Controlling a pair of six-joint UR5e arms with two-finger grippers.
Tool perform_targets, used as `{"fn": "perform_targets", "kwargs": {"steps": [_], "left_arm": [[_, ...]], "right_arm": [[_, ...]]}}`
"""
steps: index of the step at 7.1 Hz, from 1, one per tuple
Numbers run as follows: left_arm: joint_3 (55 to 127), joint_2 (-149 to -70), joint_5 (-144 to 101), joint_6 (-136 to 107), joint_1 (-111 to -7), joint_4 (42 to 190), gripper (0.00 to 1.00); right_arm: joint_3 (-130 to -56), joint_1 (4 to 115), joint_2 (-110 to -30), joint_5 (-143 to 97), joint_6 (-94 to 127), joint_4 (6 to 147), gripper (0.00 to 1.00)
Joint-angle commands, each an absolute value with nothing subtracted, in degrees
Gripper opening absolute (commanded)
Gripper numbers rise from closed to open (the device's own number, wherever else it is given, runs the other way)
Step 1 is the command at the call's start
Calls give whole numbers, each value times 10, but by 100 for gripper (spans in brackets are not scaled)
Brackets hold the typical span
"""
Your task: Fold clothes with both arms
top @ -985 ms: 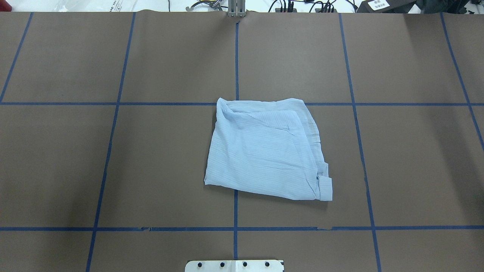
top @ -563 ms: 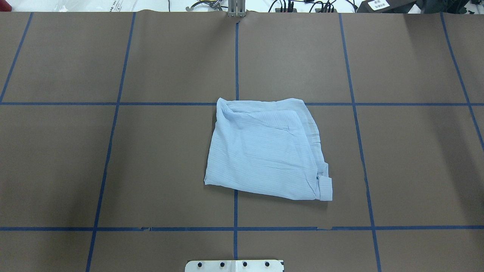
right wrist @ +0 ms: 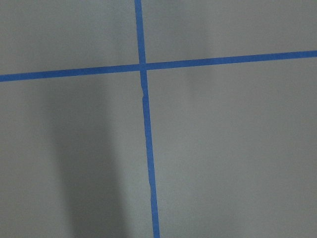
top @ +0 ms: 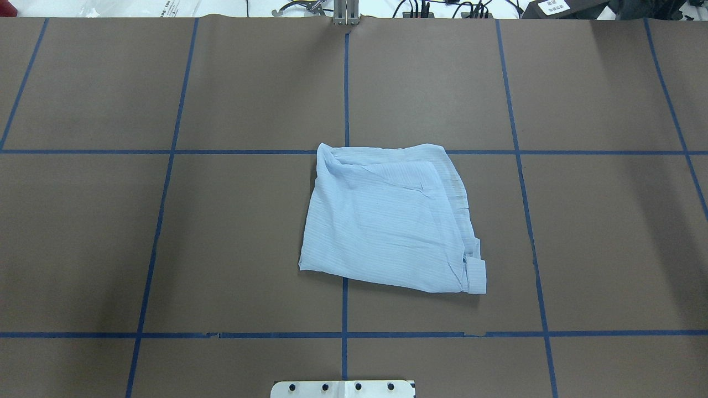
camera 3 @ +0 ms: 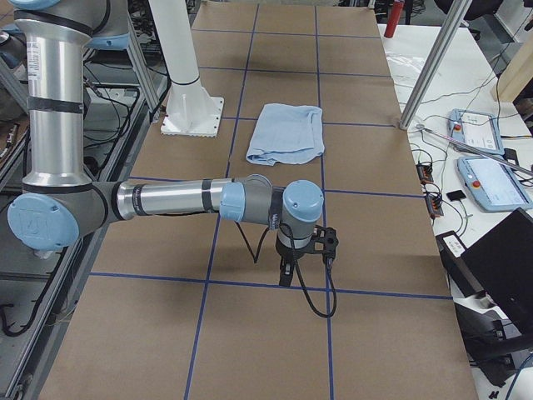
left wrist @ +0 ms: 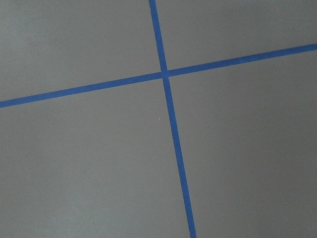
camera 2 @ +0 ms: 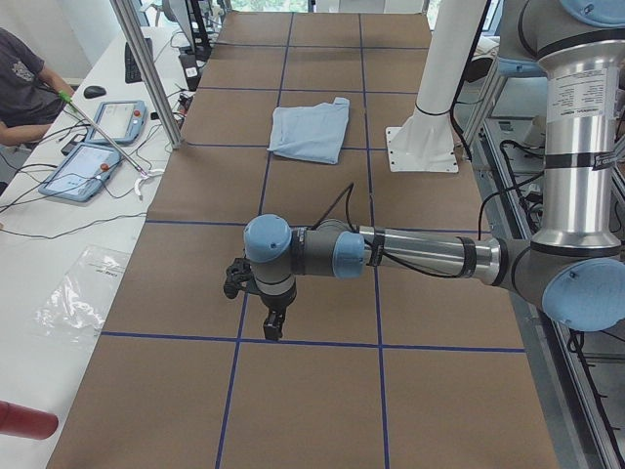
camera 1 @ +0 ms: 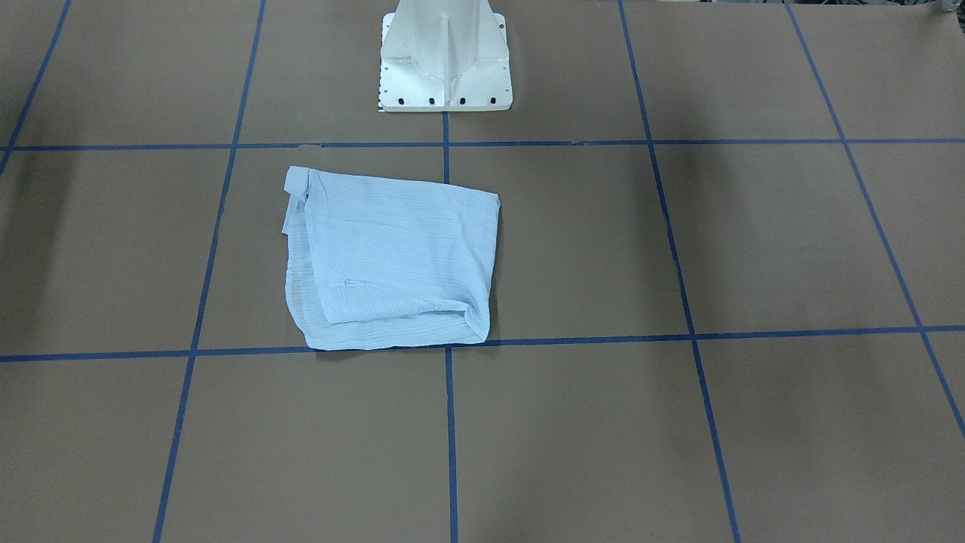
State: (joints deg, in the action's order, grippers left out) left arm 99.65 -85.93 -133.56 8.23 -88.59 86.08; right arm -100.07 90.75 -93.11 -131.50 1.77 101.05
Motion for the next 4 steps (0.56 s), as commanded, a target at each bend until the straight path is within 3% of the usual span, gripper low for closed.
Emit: {"fn": "perform_targets", "kwargs": {"steps": [1, 4], "left_arm": [[996, -860, -1336, 83, -886, 861, 100], [997, -860, -1336, 80, -886, 861, 100]], "right_arm": [[-994, 907, -930, -1314, 40, 968, 100], [-951, 907, -934, -1317, 74, 875, 100]]}}
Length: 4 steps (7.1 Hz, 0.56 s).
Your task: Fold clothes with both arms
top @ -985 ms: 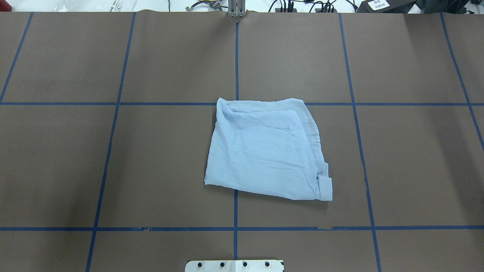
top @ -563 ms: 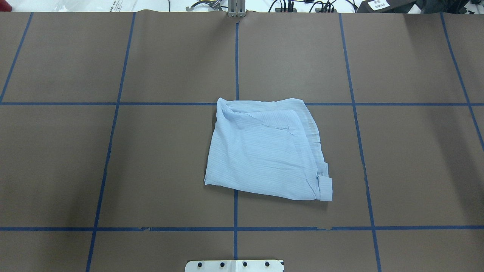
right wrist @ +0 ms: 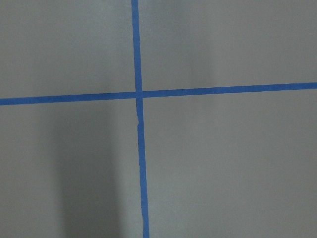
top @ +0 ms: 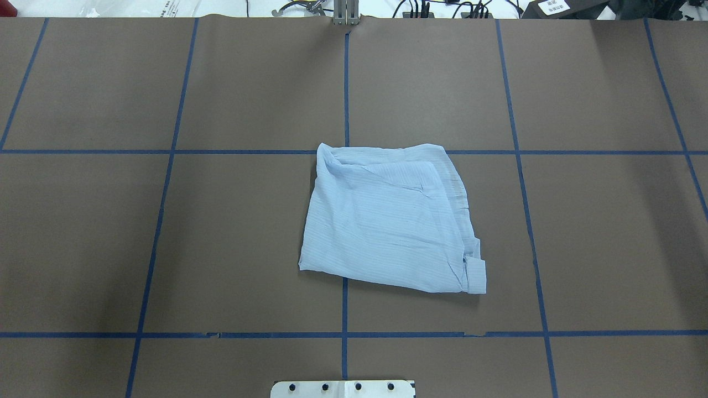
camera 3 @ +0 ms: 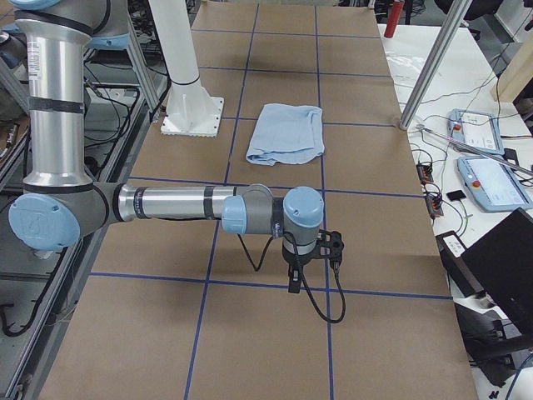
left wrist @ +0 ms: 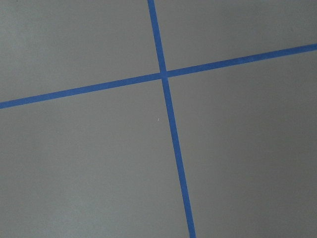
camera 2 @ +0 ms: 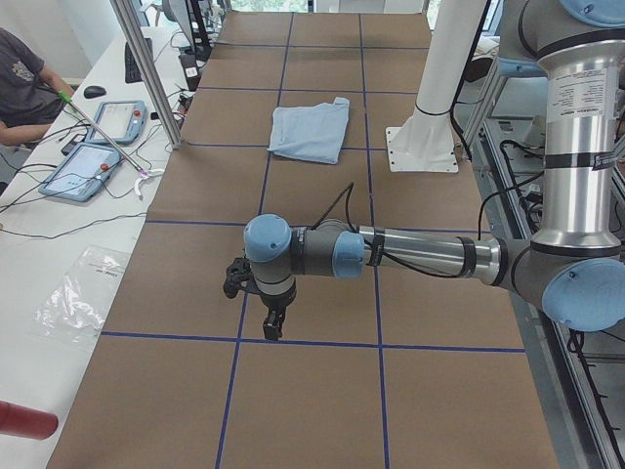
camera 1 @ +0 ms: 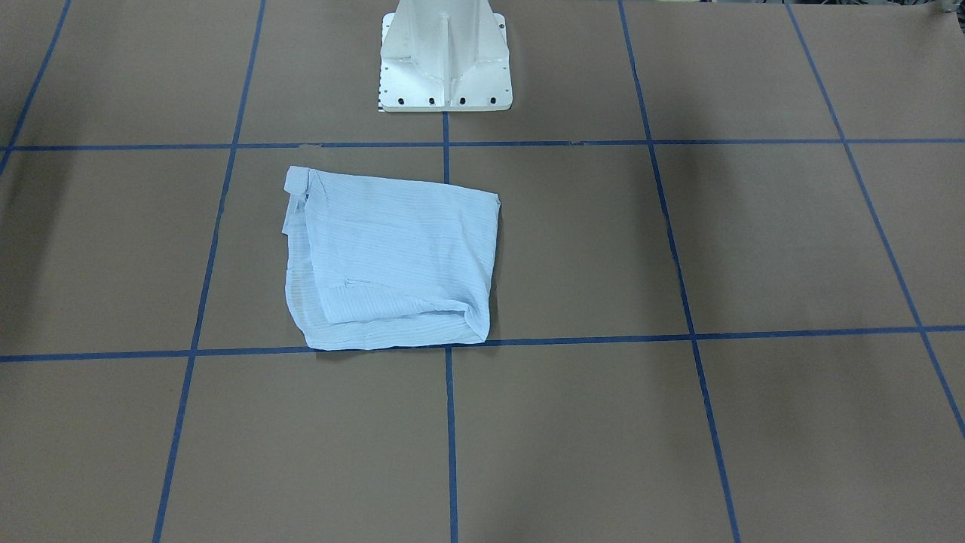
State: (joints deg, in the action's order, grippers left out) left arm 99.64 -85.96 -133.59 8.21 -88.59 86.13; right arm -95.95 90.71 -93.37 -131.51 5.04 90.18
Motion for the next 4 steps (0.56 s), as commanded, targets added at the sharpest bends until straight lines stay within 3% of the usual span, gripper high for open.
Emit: {"fn": "perform_targets", "kwargs": {"steps": [1, 4], "left_arm": [[1001, -860, -1336, 78, -886, 860, 100], [1004, -860, -1337, 77, -886, 860, 100]], "right_arm": [[-954, 907, -933, -1326, 82, 875, 100], [-964, 907, -932, -1368, 82, 899, 100]]}}
